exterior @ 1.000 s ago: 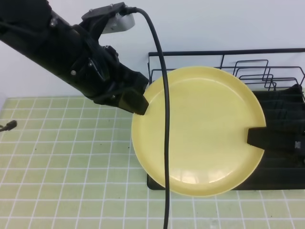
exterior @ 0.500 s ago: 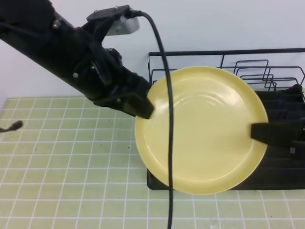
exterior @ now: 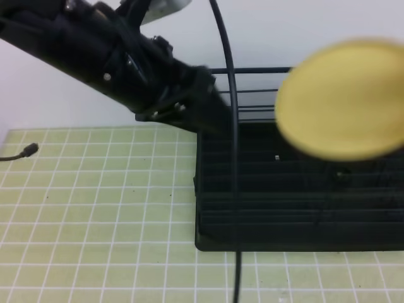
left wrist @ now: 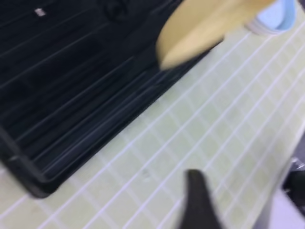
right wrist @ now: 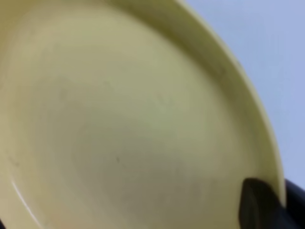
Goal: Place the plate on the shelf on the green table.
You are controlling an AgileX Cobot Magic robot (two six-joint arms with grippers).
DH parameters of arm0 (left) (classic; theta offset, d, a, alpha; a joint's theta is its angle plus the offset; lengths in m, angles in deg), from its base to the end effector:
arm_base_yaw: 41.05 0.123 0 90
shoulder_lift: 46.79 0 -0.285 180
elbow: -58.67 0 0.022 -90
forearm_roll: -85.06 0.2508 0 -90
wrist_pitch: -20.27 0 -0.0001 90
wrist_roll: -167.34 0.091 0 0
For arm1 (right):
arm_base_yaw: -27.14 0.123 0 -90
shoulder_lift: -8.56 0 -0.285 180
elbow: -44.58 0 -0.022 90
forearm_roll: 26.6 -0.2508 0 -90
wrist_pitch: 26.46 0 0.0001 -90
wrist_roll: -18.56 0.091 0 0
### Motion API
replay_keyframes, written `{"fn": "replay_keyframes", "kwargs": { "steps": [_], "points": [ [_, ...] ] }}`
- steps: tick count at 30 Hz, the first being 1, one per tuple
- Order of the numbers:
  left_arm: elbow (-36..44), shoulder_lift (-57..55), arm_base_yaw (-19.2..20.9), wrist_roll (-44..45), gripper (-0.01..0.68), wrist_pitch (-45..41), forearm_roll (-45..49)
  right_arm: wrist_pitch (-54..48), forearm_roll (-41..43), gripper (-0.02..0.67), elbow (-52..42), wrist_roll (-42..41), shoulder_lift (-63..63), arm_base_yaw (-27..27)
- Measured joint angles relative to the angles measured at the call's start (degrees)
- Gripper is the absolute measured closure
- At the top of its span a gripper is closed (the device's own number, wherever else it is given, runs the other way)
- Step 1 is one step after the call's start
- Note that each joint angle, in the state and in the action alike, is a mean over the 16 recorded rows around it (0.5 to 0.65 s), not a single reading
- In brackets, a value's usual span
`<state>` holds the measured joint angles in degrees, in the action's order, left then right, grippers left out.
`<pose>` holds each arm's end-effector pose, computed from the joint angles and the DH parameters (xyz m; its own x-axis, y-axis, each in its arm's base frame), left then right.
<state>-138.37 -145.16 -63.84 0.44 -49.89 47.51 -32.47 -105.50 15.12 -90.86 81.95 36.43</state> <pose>0.2811 -0.1747 0.4020 -0.7878 0.3074 -0.5337 0.5856 0.6424 -0.4944 0.2509 0.0506 0.3398 -0.0740 -0.5249 -0.8480 -0.3445 0.8114 -0.4722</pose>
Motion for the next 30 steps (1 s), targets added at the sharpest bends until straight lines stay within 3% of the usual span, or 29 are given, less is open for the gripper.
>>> {"fn": "replay_keyframes", "kwargs": {
  "steps": [8, 15, 22, 30],
  "points": [
    [-0.7, 1.6, 0.1, 0.6, 0.651, 1.2, 6.1, 2.2, -0.1, 0.631, 12.7, -17.5, 3.8, 0.0],
    [1.4, 7.0, 0.1, 1.0, 0.673, 7.2, 9.7, -0.2, 0.2, 0.631, 18.6, -20.4, 8.0, 0.0],
    [10.2, 15.1, 0.1, 0.9, 0.673, 19.5, 11.4, -6.2, 3.8, 0.632, 19.5, -12.1, 10.3, -0.3],
    [25.4, 21.9, -0.3, 0.8, 0.673, 33.7, 11.3, -15.6, 19.5, 0.632, 19.8, 9.9, 11.0, -2.7]
  ]
}}
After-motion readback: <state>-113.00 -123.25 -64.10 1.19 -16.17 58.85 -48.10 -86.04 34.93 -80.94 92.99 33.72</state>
